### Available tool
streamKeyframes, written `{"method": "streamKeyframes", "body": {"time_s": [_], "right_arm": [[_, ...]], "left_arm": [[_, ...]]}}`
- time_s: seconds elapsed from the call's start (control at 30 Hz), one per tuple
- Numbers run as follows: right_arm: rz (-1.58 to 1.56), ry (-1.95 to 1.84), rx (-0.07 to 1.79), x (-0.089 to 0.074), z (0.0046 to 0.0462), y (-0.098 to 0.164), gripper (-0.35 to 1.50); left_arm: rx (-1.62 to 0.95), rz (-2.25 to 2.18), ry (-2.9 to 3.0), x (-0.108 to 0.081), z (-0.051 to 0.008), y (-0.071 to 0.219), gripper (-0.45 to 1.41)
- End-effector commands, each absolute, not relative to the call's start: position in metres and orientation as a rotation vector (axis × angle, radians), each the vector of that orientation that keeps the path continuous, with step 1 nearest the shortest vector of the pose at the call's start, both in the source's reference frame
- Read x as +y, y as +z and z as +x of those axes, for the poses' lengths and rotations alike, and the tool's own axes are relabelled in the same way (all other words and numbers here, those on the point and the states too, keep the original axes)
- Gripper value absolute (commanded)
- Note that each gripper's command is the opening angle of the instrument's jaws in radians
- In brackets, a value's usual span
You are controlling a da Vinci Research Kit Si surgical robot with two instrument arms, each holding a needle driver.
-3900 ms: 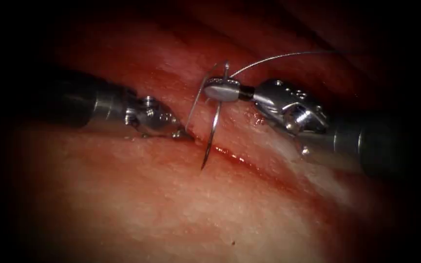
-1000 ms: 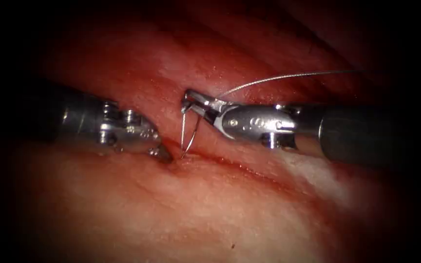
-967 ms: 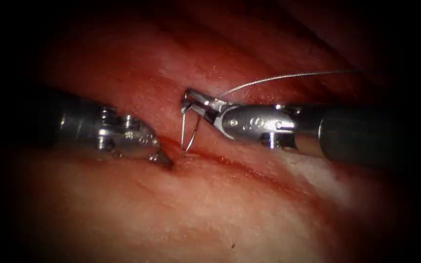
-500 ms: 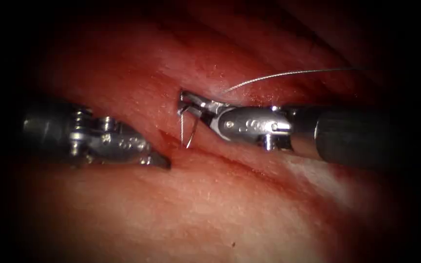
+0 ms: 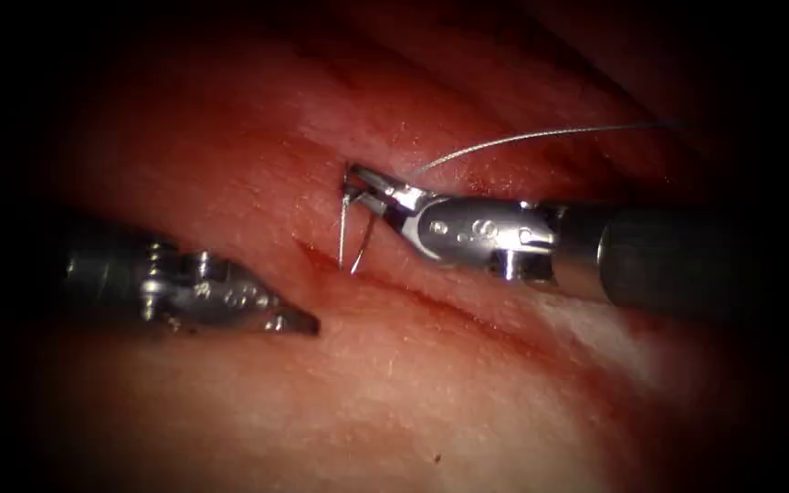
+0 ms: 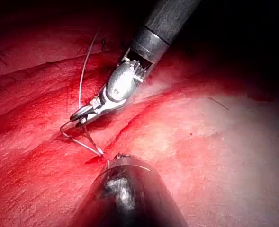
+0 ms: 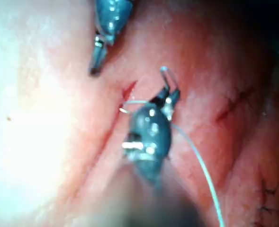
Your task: Wound Closure
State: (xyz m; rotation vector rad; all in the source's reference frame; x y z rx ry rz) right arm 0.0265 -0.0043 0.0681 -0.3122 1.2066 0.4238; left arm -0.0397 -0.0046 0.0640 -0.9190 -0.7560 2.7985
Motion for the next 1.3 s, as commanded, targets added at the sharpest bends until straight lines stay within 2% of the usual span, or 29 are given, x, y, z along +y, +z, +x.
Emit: {"method": "streamKeyframes", "body": {"time_s": [0.03,0.43,1.3], "right_arm": [[-0.308,0.432,1.212,-0.0045,0.0274,0.0686,-0.35],[-0.283,0.498,1.230,-0.0048,0.0282,0.0680,-0.35],[-0.175,0.692,1.298,-0.0034,0.0270,0.0664,-0.35]], "left_arm": [[-0.756,-0.923,2.799,-0.0052,-0.0399,0.0645,-0.18],[-0.754,-0.936,2.792,-0.0060,-0.0393,0.0645,-0.28],[-0.767,-0.940,2.762,-0.0072,-0.0387,0.0676,-0.28]]}}
